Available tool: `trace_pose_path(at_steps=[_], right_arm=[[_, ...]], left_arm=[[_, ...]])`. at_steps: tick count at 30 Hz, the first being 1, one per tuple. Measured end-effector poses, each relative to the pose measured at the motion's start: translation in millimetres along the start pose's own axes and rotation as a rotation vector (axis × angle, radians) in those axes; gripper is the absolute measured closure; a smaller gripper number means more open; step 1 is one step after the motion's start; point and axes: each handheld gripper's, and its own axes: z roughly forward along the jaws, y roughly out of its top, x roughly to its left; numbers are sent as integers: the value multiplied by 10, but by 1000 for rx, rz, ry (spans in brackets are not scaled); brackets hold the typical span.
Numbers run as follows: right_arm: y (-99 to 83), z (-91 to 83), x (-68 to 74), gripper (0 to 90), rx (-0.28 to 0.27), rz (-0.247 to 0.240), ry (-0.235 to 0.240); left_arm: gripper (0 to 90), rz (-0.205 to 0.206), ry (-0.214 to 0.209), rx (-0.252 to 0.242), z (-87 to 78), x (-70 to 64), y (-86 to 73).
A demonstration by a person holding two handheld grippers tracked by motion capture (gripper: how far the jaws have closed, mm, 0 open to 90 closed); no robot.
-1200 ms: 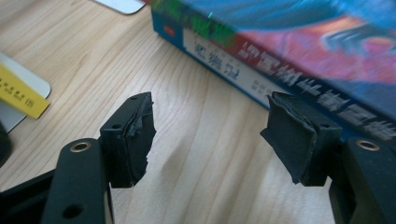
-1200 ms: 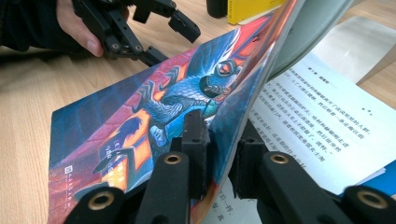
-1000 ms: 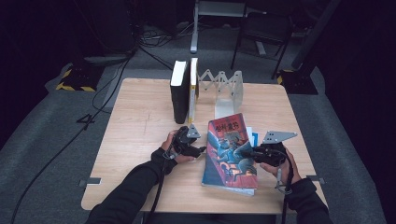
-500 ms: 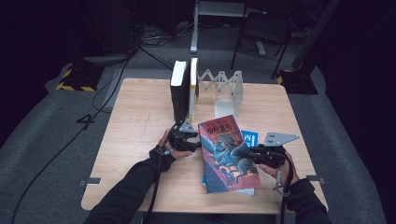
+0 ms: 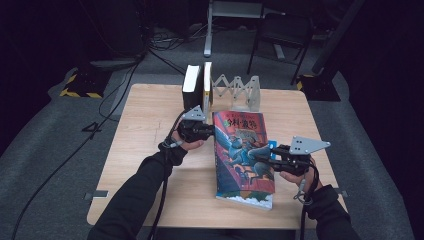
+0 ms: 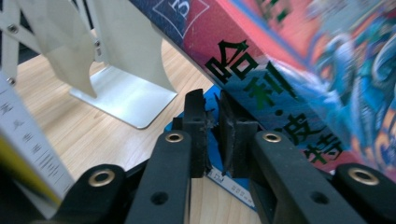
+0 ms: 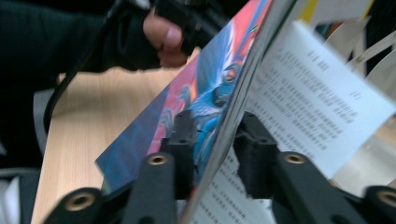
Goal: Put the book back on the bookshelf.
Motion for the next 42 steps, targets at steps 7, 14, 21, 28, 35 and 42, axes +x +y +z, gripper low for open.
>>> trace_pose_path(at_steps=[7,14,21,28,35,42], right_arm=[[-23,18,-79,769,75,47,-56],[-92,-34,-41,856,-7,33,-32],[-86,-87,46,739,-52,-10,-107],[29,-86,11,702,-12,9,-53],[29,-115,73,848,-34,-7,-50],[-13,-91,127,853,-68,-7,-77]], left_arm=[[897,30,-37,2,45,-33,41],[896,36,-22,-36,0,-16,177],[896,69,-42,-73,-116,-106,345],[895,137,-69,-69,-112,-341,428],[828,137,9,-38,-179,-338,373],[656,160,93,82,-273,-503,49]])
